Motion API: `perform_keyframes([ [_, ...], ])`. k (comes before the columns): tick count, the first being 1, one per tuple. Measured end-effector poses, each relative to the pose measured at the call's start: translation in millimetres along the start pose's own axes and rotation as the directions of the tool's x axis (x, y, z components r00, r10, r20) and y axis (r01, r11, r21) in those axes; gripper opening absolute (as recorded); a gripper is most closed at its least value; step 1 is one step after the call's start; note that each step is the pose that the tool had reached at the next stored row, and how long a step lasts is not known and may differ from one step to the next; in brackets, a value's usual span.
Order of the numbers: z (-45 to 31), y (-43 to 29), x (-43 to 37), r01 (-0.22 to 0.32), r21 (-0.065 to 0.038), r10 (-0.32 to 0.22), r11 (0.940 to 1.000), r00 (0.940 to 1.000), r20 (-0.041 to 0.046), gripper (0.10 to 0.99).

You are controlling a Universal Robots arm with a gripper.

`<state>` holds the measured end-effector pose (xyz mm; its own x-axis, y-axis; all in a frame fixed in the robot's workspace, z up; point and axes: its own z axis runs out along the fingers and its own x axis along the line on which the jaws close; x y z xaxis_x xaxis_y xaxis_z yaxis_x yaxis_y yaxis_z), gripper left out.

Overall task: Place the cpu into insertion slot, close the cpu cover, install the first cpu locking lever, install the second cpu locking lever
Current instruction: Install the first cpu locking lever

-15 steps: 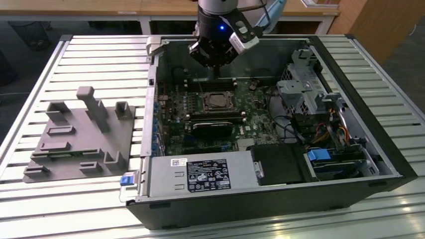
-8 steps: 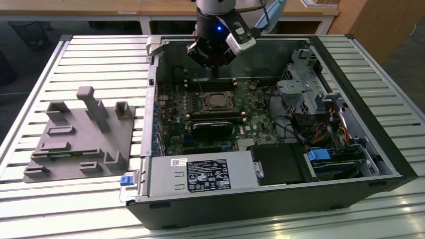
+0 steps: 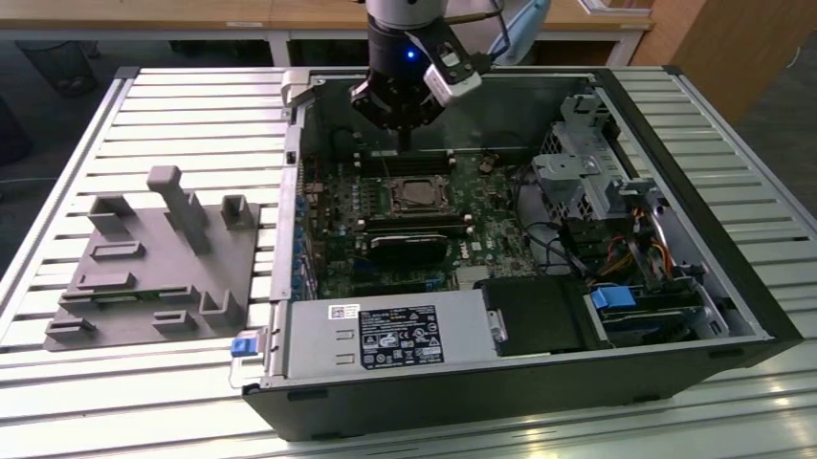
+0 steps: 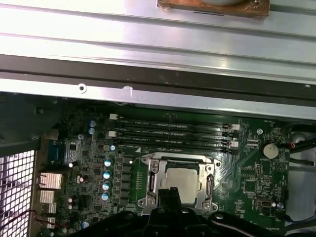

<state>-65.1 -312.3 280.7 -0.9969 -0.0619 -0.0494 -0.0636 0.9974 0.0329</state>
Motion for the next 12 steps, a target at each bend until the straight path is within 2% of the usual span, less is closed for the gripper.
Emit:
perform_keyframes([
  [3,0.1,0.1,0.2,-0.010,0.001,0.010,0.9999,0.9999,0.0002,0.106],
  [6,0.5,0.2,0.6,-0.051,0.003,0.051,0.9987,0.9987,0.0015,0.106],
  [12,0.5,0.6,7.8,-0.055,0.003,0.055,0.9985,0.9985,0.0018,0.106],
])
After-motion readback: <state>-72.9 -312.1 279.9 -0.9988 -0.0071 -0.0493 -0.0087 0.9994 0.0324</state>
